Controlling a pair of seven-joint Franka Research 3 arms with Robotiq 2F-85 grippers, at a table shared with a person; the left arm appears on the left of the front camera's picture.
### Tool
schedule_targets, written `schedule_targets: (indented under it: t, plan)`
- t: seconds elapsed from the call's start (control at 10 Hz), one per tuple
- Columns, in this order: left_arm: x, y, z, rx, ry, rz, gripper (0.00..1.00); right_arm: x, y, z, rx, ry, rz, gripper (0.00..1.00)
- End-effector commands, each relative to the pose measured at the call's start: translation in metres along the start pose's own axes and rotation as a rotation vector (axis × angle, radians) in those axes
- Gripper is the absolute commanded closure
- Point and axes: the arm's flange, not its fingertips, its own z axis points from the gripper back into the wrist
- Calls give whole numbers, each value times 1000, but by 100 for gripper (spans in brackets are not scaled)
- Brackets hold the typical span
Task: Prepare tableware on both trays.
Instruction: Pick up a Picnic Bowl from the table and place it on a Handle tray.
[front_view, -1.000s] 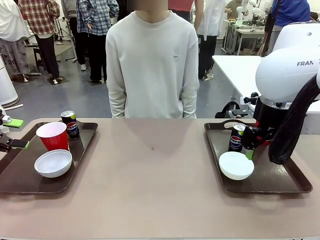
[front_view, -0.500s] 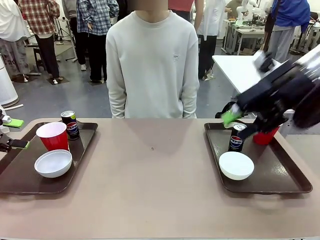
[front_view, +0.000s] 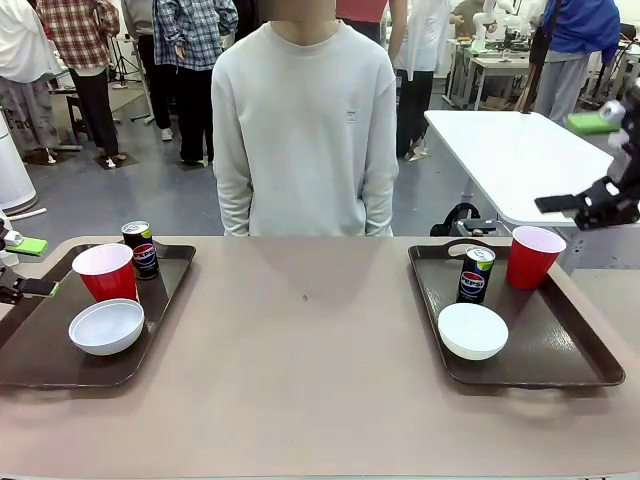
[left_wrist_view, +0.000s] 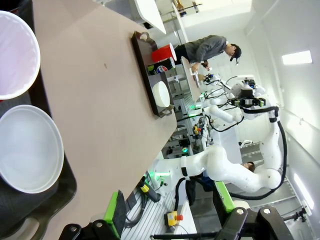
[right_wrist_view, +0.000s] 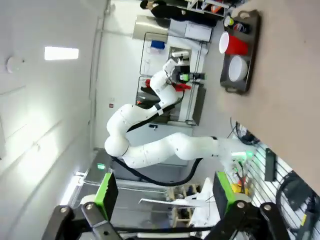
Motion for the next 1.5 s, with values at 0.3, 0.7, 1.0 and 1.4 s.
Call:
schedule_targets:
  t: [0.3, 0.7, 1.0, 1.4]
  plan:
    - [-1, 0, 0, -16, -15, -25, 8, -58, -110, -41, -144, 92, -115, 0]
    - [-1, 0, 0, -16, -15, -25, 8, 12, -97, -4, -131, 109, -153, 0]
    - [-1, 0, 0, -16, -15, -25, 8, 12, -97, -4, -131, 109, -153, 0]
    - [-1, 0, 0, -16, -15, -25, 8, 12, -97, -4, -131, 109, -153, 0]
